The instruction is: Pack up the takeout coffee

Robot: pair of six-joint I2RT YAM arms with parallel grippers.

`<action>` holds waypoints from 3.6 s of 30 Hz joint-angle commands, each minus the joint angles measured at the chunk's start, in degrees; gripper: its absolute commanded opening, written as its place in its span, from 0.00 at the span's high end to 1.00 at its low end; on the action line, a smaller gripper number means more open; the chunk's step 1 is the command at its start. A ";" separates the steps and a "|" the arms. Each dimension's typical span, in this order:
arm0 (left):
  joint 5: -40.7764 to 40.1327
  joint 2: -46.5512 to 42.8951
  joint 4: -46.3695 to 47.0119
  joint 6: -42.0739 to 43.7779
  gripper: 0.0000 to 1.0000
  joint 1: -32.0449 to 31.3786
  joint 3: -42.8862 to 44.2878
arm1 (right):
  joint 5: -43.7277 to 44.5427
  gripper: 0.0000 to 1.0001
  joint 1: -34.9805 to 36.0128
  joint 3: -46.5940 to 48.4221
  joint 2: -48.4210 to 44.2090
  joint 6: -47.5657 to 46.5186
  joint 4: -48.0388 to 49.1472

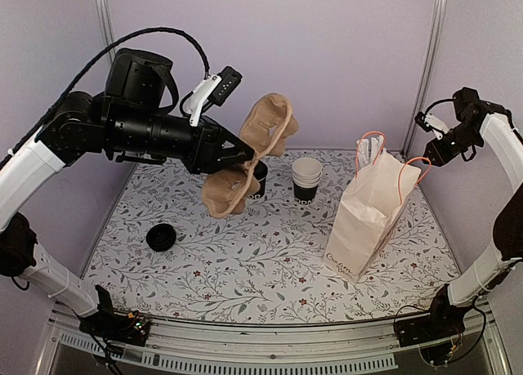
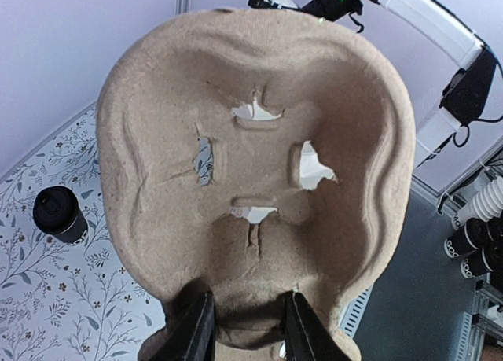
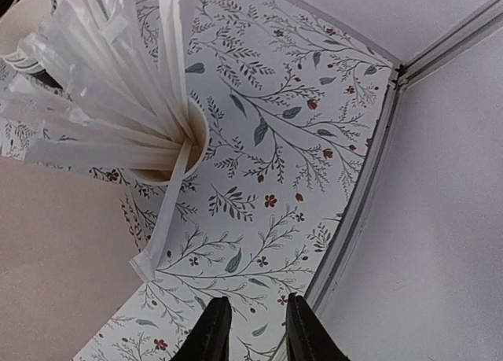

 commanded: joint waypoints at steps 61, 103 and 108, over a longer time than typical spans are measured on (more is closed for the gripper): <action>-1.01 10.95 29.14 5.13 0.66 -10.07 3.60 | -38.26 0.64 28.14 -30.41 -11.62 0.93 8.07; 0.42 11.24 32.81 -4.92 0.68 -8.49 -11.12 | -44.94 0.60 22.28 -39.30 -14.39 0.77 18.06; 1.15 12.01 25.27 -6.11 0.68 -8.83 -9.32 | -45.25 0.60 21.84 -39.57 -14.87 0.76 18.55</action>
